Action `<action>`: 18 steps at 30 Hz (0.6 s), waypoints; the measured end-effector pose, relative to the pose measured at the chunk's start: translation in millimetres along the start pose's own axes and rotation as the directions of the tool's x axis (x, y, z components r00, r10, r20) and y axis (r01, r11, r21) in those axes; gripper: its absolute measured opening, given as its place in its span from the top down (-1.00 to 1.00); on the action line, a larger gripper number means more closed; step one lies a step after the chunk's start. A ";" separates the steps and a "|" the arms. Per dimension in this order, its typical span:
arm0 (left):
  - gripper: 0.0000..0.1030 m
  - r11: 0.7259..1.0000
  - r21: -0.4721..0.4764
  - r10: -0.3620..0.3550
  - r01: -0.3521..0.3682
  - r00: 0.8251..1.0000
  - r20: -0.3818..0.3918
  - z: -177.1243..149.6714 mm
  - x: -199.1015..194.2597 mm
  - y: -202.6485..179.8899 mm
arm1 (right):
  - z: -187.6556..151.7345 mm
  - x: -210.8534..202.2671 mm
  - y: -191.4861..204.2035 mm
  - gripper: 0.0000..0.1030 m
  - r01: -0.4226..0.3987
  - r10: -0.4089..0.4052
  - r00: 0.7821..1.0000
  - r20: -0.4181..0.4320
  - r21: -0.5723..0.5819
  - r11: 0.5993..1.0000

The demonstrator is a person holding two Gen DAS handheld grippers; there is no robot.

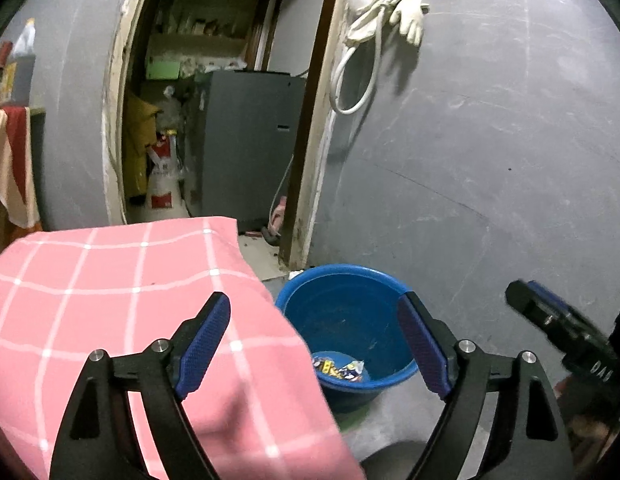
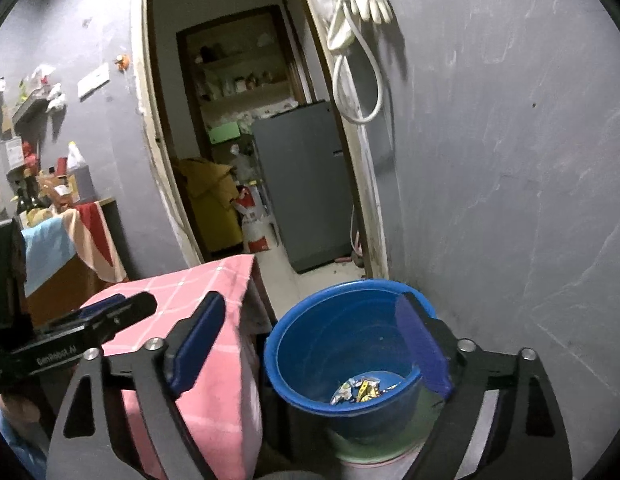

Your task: Collect trash

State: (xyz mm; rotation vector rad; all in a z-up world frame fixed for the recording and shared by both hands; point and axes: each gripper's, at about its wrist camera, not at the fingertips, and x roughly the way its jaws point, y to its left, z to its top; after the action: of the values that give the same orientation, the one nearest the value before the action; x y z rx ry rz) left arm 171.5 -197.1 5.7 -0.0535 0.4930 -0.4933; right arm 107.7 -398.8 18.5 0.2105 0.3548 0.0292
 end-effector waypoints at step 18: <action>-0.60 0.998 0.023 0.056 -0.058 0.996 0.071 -42.8 -52.4 3.4 | -39.4 -56.9 3.5 -1.00 0.043 -0.042 0.996 0.080 -0.012 0.999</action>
State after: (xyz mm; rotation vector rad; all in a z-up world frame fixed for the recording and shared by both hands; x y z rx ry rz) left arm 112.9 -166.8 -9.5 -0.0325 0.4185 -0.4400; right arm 40.7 -391.2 2.6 0.1896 0.2792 -0.0190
